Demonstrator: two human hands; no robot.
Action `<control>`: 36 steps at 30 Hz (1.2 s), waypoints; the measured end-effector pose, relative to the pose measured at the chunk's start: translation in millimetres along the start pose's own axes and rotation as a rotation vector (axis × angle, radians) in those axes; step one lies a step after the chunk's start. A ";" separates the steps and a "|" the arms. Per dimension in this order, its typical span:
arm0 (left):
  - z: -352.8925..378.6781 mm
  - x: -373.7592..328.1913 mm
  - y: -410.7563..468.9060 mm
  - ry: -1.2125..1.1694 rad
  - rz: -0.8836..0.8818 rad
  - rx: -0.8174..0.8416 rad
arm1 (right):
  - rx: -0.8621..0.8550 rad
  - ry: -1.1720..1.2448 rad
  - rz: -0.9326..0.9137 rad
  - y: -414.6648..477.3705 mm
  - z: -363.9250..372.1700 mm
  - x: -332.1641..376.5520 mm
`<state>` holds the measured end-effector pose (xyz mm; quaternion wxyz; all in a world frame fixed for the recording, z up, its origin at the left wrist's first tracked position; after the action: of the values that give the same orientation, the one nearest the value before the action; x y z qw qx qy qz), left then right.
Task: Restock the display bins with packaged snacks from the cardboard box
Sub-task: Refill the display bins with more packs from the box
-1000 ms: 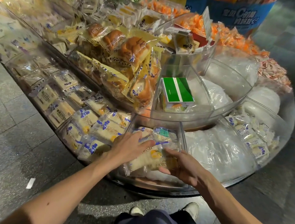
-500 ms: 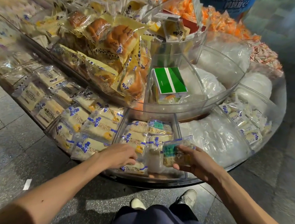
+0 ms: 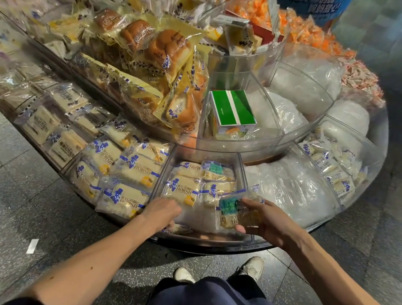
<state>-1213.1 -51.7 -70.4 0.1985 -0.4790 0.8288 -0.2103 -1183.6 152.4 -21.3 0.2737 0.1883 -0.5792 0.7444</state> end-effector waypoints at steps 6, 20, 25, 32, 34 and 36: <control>-32.5 -3.1 -2.5 -1.019 -0.160 -0.162 | 0.058 -0.022 0.010 -4.5 10.9 2.6; -119.2 -25.0 -44.0 -1.137 0.098 -0.480 | 0.098 -0.095 -0.025 3.4 7.5 17.3; -130.1 -53.0 -65.0 -0.605 0.388 -0.621 | 0.147 -0.141 -0.039 -2.9 17.5 27.8; -97.5 -19.9 -39.4 -1.220 0.068 -0.387 | 0.103 -0.362 -0.334 -6.8 19.3 51.6; -88.0 -23.8 -28.8 -1.233 0.044 -0.299 | 0.118 -0.454 -0.373 -6.5 22.3 49.7; -83.3 -24.0 -21.3 -1.037 0.012 -0.313 | 0.102 -0.587 -0.422 -4.1 23.1 46.3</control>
<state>-1231.0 -27.1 13.5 0.5089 -0.5392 0.6462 0.1806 -1217.9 139.7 15.5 0.2336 0.5229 -0.5435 0.6137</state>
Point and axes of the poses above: each hand's wrist, its own y-axis towards the middle knuckle, its own z-axis out of the palm, x = y × z, the point moved 10 cm from there along y, towards the middle knuckle, and after that the axes turned 2 degrees about -y, right-handed, at the moved point
